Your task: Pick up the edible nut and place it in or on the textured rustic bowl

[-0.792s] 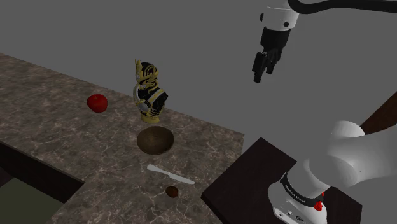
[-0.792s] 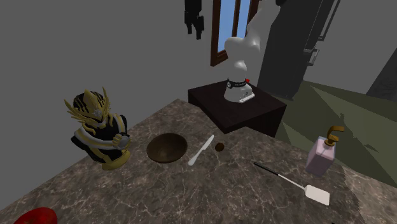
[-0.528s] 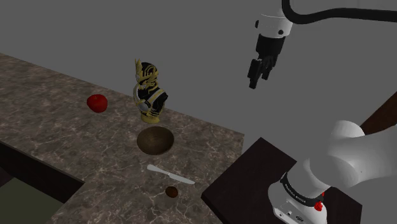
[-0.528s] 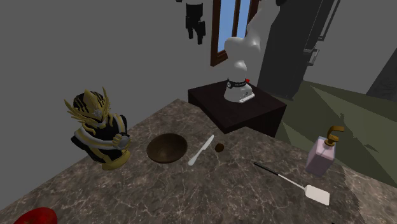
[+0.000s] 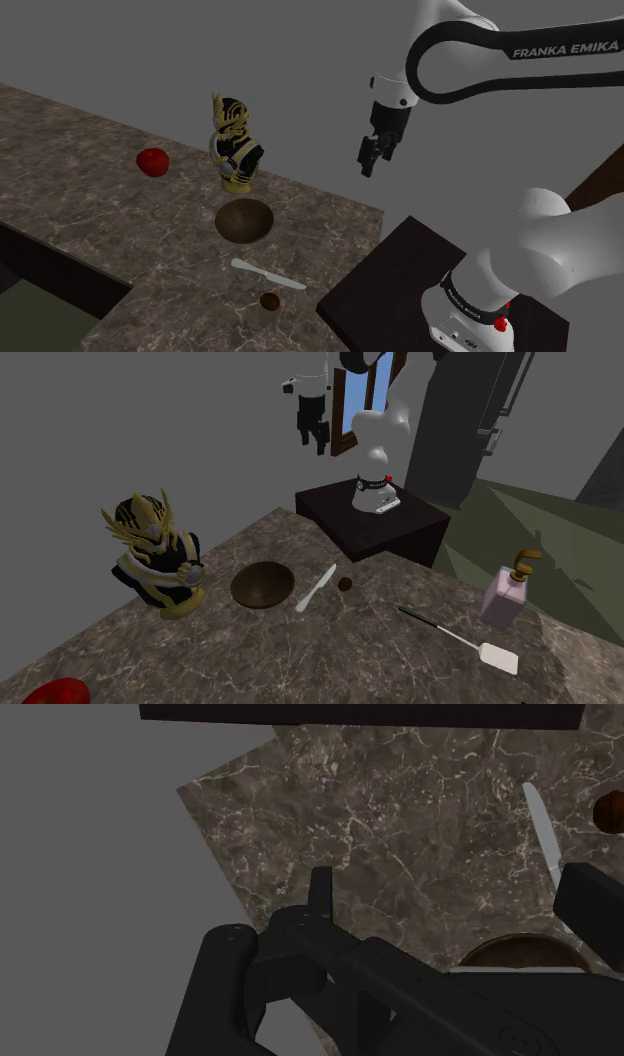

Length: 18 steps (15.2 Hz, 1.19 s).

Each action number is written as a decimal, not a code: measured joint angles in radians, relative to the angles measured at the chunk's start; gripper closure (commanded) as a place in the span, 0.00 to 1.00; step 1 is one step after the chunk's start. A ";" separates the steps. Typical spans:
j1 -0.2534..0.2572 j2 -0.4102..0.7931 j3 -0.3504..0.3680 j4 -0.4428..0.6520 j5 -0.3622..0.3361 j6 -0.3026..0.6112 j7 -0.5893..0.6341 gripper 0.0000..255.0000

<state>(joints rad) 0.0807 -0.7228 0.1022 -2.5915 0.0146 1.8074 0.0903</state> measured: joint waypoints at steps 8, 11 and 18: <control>0.070 0.141 0.093 -0.110 0.093 0.272 0.084 0.00; 0.097 0.221 0.133 -0.131 0.126 0.382 0.117 0.00; 0.144 0.465 0.236 -0.126 0.164 0.649 0.210 0.00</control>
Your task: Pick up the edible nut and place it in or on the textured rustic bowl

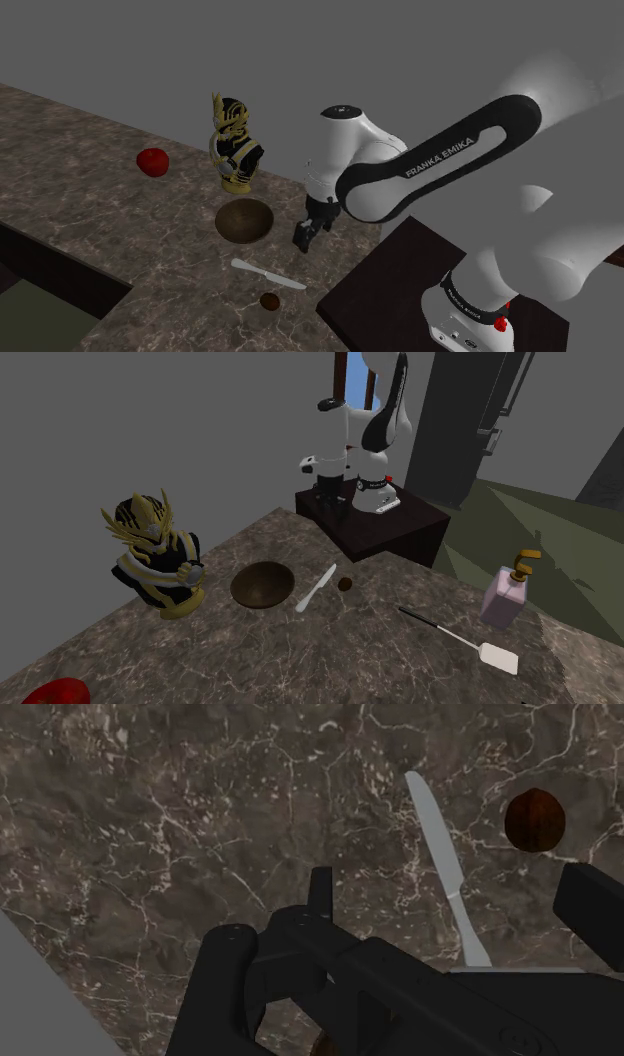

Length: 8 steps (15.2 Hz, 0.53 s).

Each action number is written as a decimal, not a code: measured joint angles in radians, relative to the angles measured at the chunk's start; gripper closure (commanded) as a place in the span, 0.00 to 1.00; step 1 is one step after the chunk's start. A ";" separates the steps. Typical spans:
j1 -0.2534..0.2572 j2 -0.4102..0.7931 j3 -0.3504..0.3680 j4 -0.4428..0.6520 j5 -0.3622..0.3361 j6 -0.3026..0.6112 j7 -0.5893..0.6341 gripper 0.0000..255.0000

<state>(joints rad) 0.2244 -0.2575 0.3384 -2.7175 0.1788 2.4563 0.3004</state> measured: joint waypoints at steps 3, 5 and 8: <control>0.006 0.122 0.036 0.026 -0.021 0.108 0.049 0.00; 0.009 0.225 0.060 0.055 -0.062 0.187 0.104 0.00; 0.028 0.344 0.071 0.099 -0.138 0.269 0.188 0.00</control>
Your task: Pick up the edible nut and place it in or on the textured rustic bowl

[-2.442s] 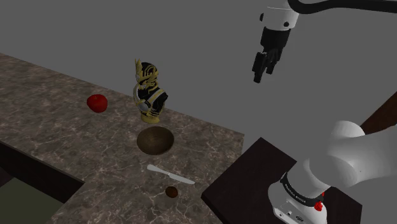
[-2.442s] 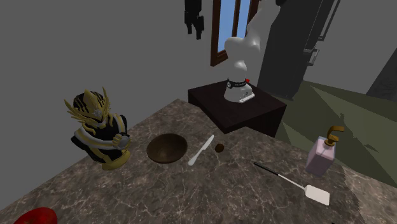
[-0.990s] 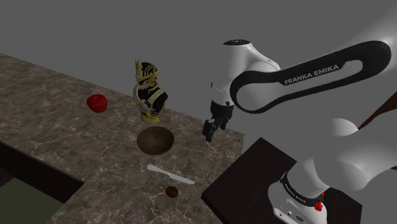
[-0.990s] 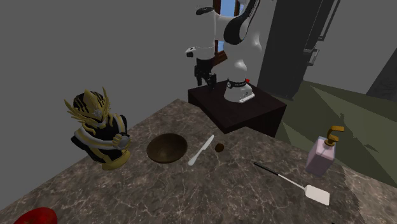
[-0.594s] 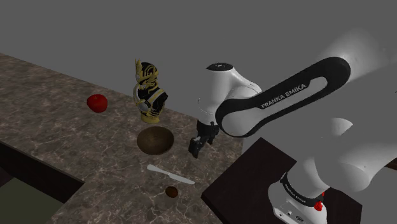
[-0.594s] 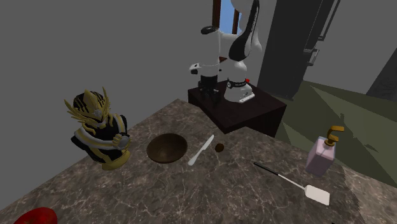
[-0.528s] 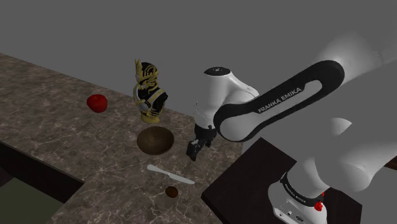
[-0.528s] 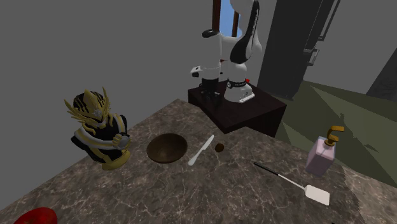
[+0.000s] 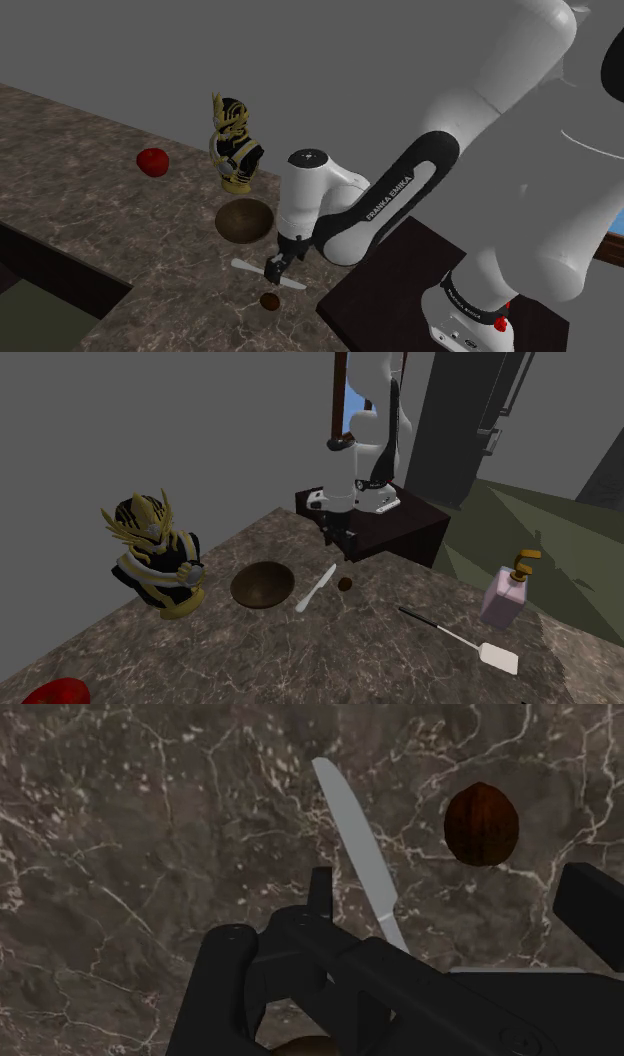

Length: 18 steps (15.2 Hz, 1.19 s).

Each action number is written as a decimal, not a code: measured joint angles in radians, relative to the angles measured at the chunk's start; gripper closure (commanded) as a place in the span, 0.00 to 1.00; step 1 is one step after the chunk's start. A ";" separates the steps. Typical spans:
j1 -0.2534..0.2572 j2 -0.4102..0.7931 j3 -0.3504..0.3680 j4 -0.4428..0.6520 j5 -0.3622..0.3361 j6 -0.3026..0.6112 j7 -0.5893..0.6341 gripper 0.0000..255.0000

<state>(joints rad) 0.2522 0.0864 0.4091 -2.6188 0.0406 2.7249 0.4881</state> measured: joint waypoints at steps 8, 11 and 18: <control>0.128 0.261 -0.087 0.132 -0.196 0.141 0.194 0.00; 0.153 0.303 -0.117 0.139 -0.223 0.176 0.214 0.00; 0.180 0.348 -0.147 0.155 -0.246 0.207 0.231 0.00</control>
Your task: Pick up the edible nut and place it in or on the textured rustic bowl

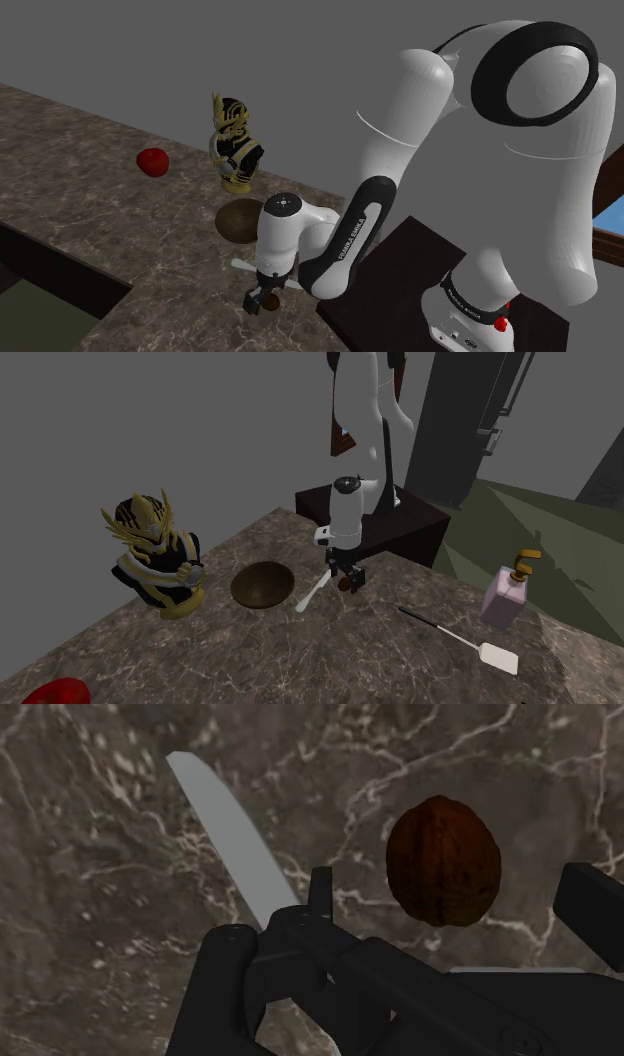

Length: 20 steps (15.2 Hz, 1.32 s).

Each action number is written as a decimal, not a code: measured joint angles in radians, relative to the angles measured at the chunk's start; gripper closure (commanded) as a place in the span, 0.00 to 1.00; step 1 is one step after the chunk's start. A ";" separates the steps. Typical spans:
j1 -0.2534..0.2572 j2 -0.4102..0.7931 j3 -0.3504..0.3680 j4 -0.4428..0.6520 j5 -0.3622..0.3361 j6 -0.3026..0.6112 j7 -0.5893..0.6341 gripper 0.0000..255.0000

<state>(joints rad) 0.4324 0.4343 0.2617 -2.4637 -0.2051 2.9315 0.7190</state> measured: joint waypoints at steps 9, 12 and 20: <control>0.000 0.000 0.000 0.000 0.000 0.000 0.000 1.00; 0.000 0.000 0.000 0.000 0.000 0.000 0.000 1.00; -0.062 -0.106 0.075 -0.025 0.061 -0.081 -0.042 1.00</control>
<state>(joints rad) 0.3708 0.3287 0.3371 -2.4886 -0.1443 2.8500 0.6769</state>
